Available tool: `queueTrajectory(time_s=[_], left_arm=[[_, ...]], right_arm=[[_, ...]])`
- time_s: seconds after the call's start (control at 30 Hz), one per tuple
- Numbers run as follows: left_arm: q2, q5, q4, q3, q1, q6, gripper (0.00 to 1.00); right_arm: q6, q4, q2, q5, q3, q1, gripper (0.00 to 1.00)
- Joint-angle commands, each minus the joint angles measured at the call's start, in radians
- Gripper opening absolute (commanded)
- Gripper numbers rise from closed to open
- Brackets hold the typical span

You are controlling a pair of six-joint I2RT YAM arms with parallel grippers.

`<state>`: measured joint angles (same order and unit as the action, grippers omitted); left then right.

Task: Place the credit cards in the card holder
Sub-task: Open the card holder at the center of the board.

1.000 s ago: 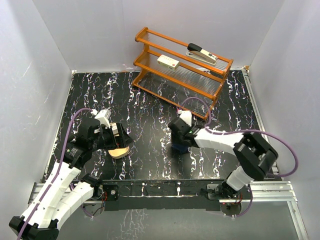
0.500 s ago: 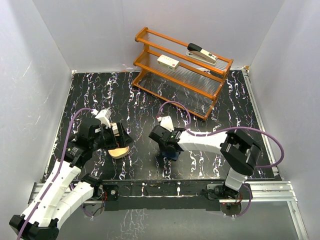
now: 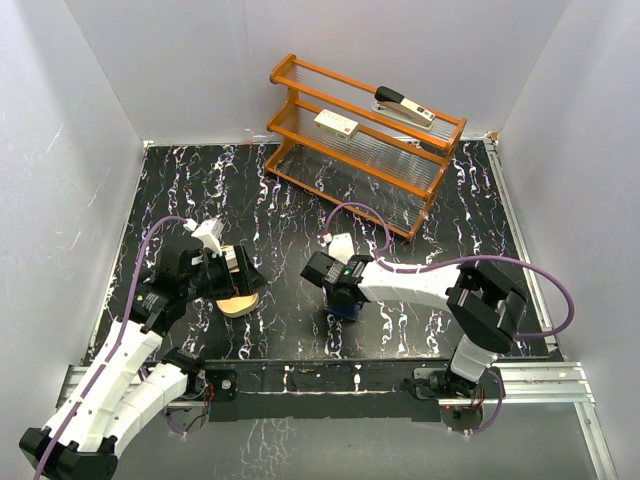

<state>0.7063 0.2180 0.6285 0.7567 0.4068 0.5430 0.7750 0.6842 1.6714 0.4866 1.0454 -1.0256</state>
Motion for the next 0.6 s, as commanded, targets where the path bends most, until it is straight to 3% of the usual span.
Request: queueTrajectory(time_s=[0.0,0.3,0.57], left_arm=[[-0.007,0.003,-0.007,-0.007,-0.005,0.003,0.94],[0.004,0.006,-0.006,-0.008,-0.005,0.004,0.94],[0.01,0.004,-0.005,-0.009,-0.004,0.008,0.92]], right_arm=[[0.046,0.021,-0.019,0.052,0.011,0.003,0.4],[0.072,0.005,-0.011,0.047,-0.052,0.003,0.33],[0.072,-0.02,-0.048,0.045,-0.088,0.003,0.01]])
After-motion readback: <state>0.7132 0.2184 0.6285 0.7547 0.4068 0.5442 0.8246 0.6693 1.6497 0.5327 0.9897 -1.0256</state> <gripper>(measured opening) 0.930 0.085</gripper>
